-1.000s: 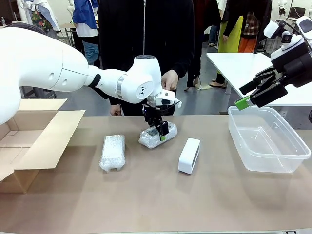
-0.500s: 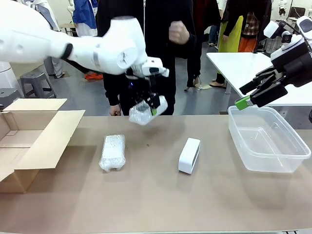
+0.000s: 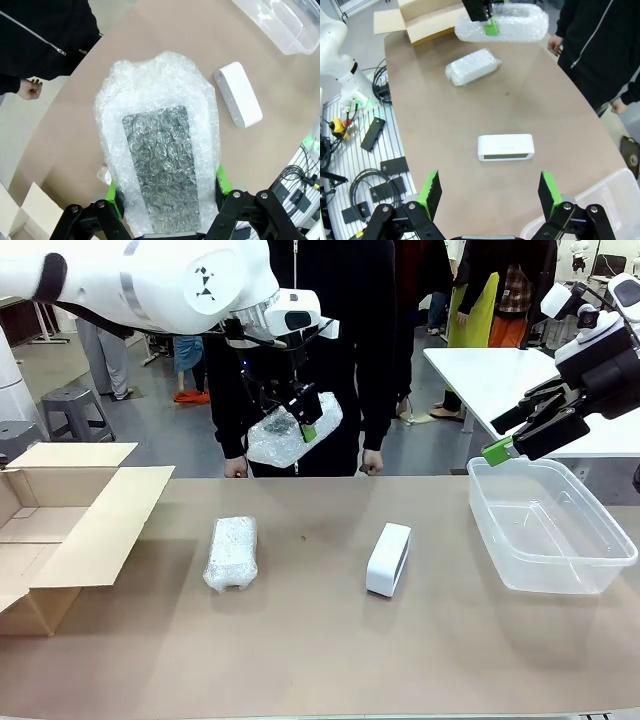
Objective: Separate and place wrapped and unwrapped clocks.
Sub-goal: Pick up the Digital clock indicated by the person, then if the picked Digital clock is wrapped, place it in the Package Box ; if not, place it in the Organizing box.
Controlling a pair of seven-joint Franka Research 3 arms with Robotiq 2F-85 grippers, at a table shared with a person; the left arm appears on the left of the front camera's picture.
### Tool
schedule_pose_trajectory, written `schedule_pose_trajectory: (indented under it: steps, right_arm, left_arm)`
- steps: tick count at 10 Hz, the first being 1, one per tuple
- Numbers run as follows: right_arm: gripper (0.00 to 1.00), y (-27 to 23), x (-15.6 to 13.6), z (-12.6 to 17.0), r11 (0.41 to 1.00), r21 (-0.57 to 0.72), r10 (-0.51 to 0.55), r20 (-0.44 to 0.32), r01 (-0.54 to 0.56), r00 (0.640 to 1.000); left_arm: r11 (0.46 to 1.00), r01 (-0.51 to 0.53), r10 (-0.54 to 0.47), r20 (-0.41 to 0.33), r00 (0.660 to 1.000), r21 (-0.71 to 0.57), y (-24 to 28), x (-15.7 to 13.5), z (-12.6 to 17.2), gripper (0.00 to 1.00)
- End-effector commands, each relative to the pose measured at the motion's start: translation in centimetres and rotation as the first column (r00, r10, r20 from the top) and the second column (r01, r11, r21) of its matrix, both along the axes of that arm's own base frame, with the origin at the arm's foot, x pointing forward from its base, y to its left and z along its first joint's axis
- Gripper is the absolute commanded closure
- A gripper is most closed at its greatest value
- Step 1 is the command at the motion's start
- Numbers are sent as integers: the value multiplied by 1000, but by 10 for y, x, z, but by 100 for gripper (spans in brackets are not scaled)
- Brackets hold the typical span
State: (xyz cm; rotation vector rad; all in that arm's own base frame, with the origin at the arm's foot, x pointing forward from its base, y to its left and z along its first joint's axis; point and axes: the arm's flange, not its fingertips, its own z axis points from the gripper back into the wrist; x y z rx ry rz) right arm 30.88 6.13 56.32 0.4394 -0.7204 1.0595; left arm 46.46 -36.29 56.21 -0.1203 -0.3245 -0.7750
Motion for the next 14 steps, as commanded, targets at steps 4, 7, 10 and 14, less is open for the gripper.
schedule_pose_trajectory:
  steps: [4, 7, 10, 14]
  right_arm:
    - [0, 1, 2, -1, 1000, 18, 15, -2, -15, 1000]
    - [0, 1, 2, -1, 1000, 18, 15, -2, -15, 1000]
    - [0, 1, 2, -1, 1000, 18, 15, -2, -15, 1000]
    - [0, 1, 2, -1, 1000, 18, 15, -2, -15, 1000]
  left_arm:
    - [1000, 0, 0, 0, 1000, 0, 0, 0, 0, 34]
    - [1000, 0, 0, 0, 1000, 0, 0, 0, 0, 34]
    - [1000, 0, 0, 0, 1000, 0, 0, 0, 0, 34]
    - [1000, 0, 0, 0, 1000, 0, 0, 0, 0, 34]
